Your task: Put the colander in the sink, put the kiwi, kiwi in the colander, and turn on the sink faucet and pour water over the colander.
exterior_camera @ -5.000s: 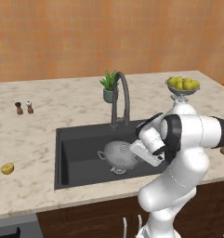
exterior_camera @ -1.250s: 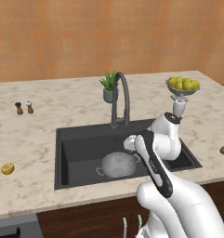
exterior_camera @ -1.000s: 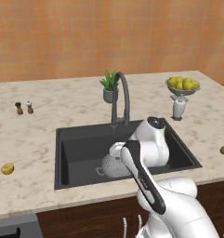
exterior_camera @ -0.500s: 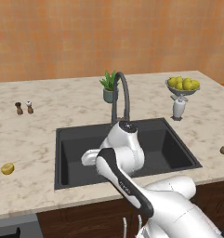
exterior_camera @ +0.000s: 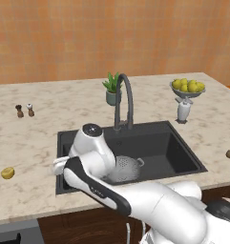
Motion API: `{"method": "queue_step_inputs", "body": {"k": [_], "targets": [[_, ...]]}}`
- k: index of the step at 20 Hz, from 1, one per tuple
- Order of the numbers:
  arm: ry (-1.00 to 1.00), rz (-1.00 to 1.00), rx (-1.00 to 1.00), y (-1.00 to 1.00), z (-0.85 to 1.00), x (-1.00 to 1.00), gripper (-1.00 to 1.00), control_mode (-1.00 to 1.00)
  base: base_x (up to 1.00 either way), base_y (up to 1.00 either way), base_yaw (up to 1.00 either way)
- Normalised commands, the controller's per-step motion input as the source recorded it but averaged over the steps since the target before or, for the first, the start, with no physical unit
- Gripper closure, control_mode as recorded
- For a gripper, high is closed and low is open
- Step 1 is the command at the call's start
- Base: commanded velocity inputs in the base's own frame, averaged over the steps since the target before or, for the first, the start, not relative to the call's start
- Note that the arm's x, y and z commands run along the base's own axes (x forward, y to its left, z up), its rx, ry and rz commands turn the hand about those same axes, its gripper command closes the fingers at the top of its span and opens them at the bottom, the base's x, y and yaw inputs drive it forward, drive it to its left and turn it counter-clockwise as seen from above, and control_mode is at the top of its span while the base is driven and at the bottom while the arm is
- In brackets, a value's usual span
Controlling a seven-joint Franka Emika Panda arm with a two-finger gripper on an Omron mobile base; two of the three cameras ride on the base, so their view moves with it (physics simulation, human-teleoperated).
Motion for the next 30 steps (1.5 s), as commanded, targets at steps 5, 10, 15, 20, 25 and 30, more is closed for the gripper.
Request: {"method": "queue_step_inputs", "body": {"k": [5, 10, 15, 20, 25, 30], "targets": [[0.00, 0.06, -0.08, 0.99, 0.05, 0.00, -1.00, -1.00, 0.00, 0.00, 0.00], [0.00, 0.04, -0.07, 0.91, 0.00, 0.04, -1.00, -1.00, 0.00, 0.00, 0.00], [0.00, 0.01, -0.03, 0.68, 0.00, 0.22, -1.00, -1.00, 0.00, 0.00, 0.00], [0.00, 0.00, -0.06, 0.43, -0.09, 0.19, -1.00, -1.00, 0.00, 0.00, 0.00], [0.00, 0.00, -0.07, 0.15, -0.40, 0.11, -1.00, -1.00, 0.00, 0.00, 0.00], [0.00, 0.00, 0.00, 0.02, -0.32, 0.26, -1.00, -1.00, 0.00, 0.00, 0.00]]}}
